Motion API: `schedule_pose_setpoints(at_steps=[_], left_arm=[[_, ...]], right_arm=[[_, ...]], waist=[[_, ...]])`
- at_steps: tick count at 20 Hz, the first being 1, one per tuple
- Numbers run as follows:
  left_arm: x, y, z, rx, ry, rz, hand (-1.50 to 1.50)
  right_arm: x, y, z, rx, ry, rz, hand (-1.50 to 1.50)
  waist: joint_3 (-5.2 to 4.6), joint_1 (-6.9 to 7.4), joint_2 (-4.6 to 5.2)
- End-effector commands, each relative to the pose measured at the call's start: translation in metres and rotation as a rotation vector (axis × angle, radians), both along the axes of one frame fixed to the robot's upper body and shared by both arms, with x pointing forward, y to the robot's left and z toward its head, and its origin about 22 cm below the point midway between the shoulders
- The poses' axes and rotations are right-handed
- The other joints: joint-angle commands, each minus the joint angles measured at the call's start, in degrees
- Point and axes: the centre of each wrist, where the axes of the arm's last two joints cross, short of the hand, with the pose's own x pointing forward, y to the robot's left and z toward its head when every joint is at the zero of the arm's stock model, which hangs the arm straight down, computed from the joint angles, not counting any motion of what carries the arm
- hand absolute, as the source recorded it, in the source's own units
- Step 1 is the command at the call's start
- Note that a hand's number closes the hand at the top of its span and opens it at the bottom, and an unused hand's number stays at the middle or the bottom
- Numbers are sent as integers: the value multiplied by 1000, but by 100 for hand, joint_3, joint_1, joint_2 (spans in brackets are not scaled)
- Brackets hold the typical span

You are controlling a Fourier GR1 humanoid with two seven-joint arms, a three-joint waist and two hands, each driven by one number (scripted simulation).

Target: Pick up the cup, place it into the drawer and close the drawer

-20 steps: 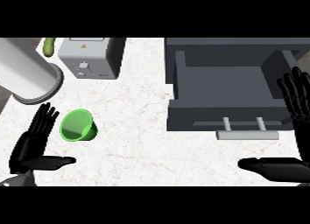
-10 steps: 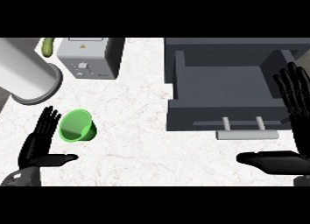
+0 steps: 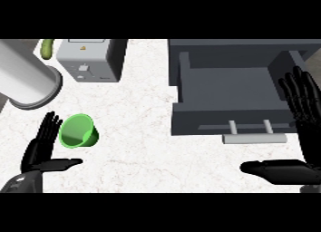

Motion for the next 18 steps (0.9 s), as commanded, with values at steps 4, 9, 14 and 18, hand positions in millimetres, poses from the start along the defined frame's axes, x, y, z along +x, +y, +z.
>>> schedule_pose_setpoints(at_steps=[4,9,14,18], left_arm=[[0,-7,-6,-37,-91,-36,-150],[12,-31,-8,-66,-86,-66,-150],[10,-32,-10,-107,-101,-87,-150],[21,-33,-4,-145,-133,-108,-150]], right_arm=[[7,-6,-3,19,-3,3,-150],[-5,-3,8,3,0,5,-150],[5,-5,6,17,-12,8,-150],[9,-1,3,3,4,14,-150]], waist=[[-6,-30,22],[-7,-56,14],[-8,-34,28],[-14,-54,40]])
